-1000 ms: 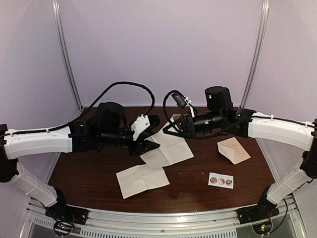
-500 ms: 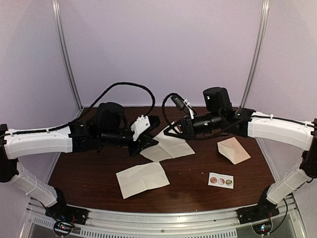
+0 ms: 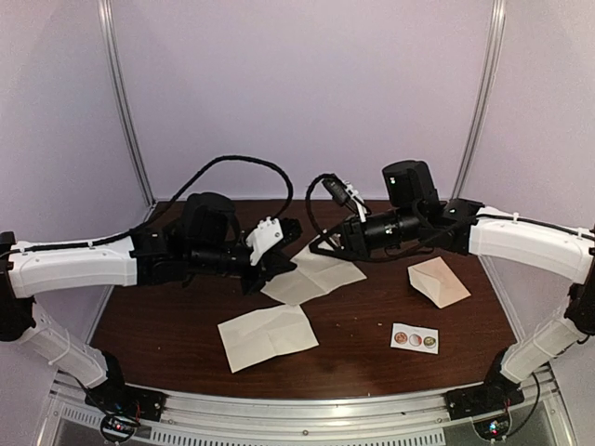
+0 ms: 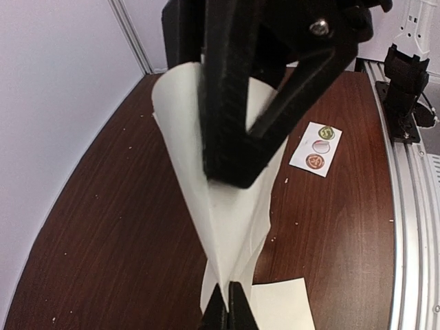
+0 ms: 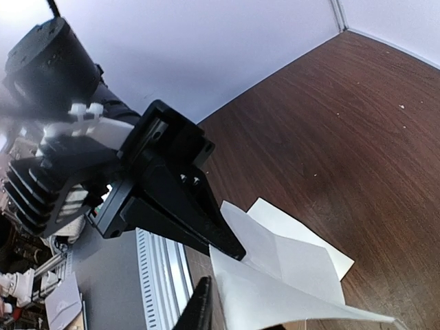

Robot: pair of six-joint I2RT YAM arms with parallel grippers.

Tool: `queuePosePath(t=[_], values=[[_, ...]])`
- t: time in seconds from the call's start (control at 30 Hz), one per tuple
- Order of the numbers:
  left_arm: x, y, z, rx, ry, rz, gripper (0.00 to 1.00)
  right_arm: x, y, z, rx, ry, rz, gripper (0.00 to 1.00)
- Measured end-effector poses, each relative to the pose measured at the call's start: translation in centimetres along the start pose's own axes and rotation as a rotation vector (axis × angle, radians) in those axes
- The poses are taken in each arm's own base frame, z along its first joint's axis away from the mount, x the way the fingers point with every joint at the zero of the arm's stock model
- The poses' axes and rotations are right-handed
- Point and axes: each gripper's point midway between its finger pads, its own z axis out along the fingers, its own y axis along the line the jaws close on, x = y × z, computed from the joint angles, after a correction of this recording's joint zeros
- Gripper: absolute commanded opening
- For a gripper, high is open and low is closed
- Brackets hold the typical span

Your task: Place the letter into the envelope and seal it

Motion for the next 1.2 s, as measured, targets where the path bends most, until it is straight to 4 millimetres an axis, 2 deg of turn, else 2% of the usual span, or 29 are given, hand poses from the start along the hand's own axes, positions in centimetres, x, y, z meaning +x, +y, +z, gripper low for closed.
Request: queuePosePath(t=[0.13, 0.2, 0.3, 0.33, 0.43, 0.5, 0.57, 0.7, 0.77, 0.87, 1.07, 1.2], values=[[-0.2, 0.5, -0.2, -0.012, 0.001, -0.02, 0.0, -1.2, 0.2, -1.6, 0.061, -0.045, -0.035, 0.41], [-0.5, 1.2, -0.4, -0.017, -0.008, -0.043, 0.0, -2.4, 0.3, -2.9, 0.102, -0.091, -0.059, 0.47], [-0.6, 3.2, -1.0, -0.027, -0.032, -0.109, 0.0, -4.6, 1.3, -6.0, 0.139, -0.199, -0.096, 0.58], [-0.6, 3.9, -1.3, -0.029, -0.04, -0.134, 0.0, -5.2, 1.6, -7.2, 0.158, -0.244, -0.115, 0.63], [-0.8, 5.9, -2.5, -0.027, -0.083, -0.209, 0.0, -6.1, 2.1, -9.4, 0.193, -0.333, -0.135, 0.89], [-1.6, 6.8, -3.6, -0.025, -0.126, -0.236, 0.0, -6.2, 2.0, -10.0, 0.205, -0.369, -0.135, 0.96], [-2.8, 6.8, -4.6, -0.015, -0.174, -0.239, 0.0, -5.7, 1.7, -9.8, 0.205, -0.38, -0.127, 0.97], [-5.6, 5.6, -6.5, 0.047, -0.287, -0.214, 0.0, -4.0, 0.4, -8.4, 0.197, -0.356, -0.076, 1.0], [-6.4, 4.8, -7.1, 0.088, -0.328, -0.201, 0.0, -3.3, -0.2, -7.7, 0.199, -0.337, -0.053, 1.0], [-6.7, 4.0, -7.4, 0.134, -0.351, -0.193, 0.0, -3.2, -0.4, -7.4, 0.195, -0.333, -0.046, 1.0], [-6.7, 3.0, -7.4, 0.192, -0.365, -0.185, 0.0, -4.4, 1.2, -7.5, 0.124, -0.387, -0.071, 1.0], [-6.8, 2.5, -7.7, 0.216, -0.376, -0.177, 0.0, -4.5, 1.6, -6.9, 0.075, -0.403, -0.072, 1.0]])
